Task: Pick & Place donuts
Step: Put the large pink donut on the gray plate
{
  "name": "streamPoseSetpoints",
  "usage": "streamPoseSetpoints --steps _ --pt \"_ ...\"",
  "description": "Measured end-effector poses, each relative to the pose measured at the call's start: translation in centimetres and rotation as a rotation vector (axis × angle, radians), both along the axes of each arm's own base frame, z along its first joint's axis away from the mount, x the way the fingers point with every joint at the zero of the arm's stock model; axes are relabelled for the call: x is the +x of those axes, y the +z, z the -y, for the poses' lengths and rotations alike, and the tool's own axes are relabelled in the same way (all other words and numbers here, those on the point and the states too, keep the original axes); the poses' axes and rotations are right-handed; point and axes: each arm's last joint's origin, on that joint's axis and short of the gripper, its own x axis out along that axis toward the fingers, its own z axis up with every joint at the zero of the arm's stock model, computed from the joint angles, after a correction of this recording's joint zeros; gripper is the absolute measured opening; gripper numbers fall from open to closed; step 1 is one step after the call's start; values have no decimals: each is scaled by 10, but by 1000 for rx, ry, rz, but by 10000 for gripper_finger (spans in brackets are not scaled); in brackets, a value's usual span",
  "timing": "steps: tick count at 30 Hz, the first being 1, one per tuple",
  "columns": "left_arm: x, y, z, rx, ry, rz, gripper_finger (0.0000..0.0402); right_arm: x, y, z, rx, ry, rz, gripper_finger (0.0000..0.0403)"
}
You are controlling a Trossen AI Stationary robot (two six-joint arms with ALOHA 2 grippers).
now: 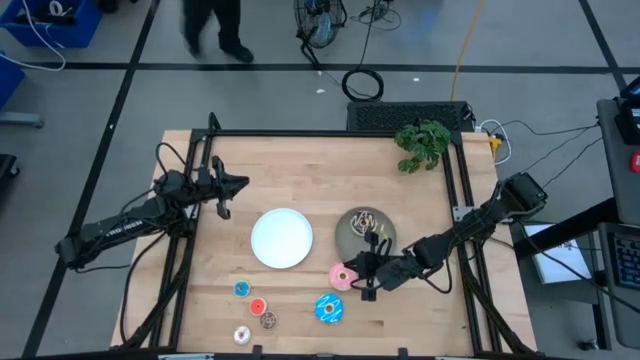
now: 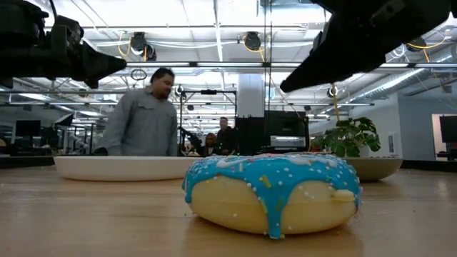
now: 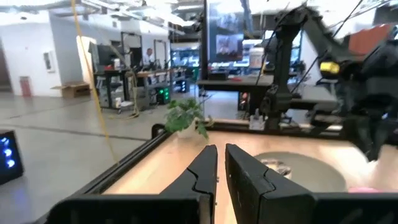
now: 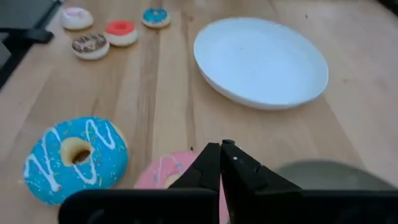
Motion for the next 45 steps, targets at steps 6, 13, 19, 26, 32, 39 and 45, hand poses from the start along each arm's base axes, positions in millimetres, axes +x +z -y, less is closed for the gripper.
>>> streamPoseSetpoints --steps 6,13,19,26,32,39,45 --pt "0 -1 0 6 5 -15 37 6 9 -2 -43 49 77 4" --pt "0 -2 0 6 7 -17 37 23 38 -4 -31 19 45 19" --pt "0 -3 0 -1 8 -27 37 47 72 -23 -80 39 -218 20" --pt "0 -2 -1 -1 15 -24 37 79 58 -22 -70 28 -447 20" --pt "0 -3 -1 -6 15 -29 37 81 45 -35 -96 241 -505 20" --pt "0 -4 -1 -9 15 -35 37 78 43 -37 -98 233 -529 38" --pt "0 -4 -1 -17 14 -40 37 76 42 -37 -91 226 -543 116"
